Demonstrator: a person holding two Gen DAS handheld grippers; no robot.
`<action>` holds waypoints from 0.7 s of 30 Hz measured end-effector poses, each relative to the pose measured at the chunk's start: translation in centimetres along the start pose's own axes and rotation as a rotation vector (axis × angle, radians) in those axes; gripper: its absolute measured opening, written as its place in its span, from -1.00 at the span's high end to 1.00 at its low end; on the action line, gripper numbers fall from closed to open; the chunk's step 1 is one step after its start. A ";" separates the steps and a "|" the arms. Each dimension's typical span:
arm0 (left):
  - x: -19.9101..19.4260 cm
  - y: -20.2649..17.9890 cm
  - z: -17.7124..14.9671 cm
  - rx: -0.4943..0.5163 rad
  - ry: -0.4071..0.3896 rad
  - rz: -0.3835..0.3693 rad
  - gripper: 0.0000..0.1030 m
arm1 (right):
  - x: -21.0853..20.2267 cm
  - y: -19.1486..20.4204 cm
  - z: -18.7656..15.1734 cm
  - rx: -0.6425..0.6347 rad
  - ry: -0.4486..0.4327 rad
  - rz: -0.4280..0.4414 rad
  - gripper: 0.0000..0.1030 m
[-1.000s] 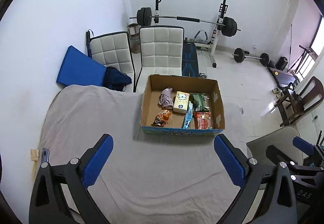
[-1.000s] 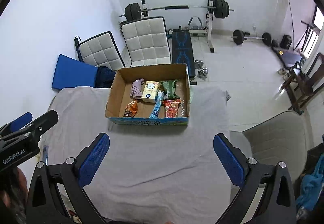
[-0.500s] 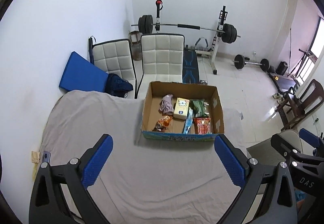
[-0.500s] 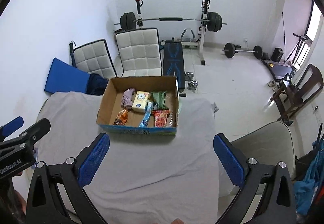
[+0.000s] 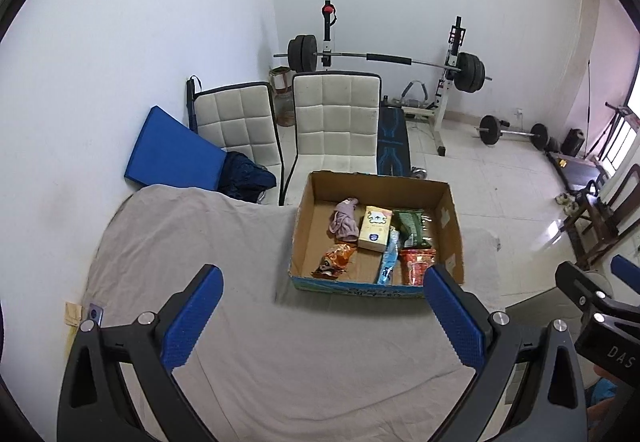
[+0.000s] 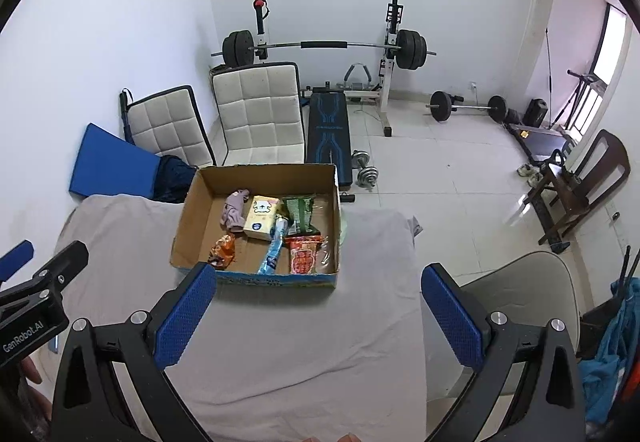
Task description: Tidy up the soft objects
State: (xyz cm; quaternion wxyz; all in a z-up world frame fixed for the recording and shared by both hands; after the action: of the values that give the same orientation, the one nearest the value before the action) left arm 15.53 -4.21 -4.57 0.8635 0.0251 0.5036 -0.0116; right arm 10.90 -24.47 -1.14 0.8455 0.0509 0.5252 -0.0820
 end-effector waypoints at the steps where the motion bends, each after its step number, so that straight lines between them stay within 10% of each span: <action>1: 0.1 -0.1 -0.1 0.000 0.001 -0.002 -1.00 | 0.0 0.0 -0.1 -0.001 0.002 -0.003 -1.00; 21: 0.9 -0.6 -0.3 0.015 0.020 -0.006 -1.00 | 0.8 0.1 0.0 -0.027 0.008 -0.016 -1.00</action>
State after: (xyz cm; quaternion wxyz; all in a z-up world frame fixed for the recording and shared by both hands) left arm 15.69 -4.76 -5.48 0.8582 0.0303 0.5121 -0.0179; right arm 11.25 -24.44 -1.91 0.8433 0.0357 0.5301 -0.0814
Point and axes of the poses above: each gripper's, at about its wrist camera, not at the fingertips, and x roughly the way its jaws point, y to its left, z to its top, the point moved 6 cm from there along x, roughly the way its jaws point, and after that the axes turned 9 degrees about y, right-handed, at the moved point
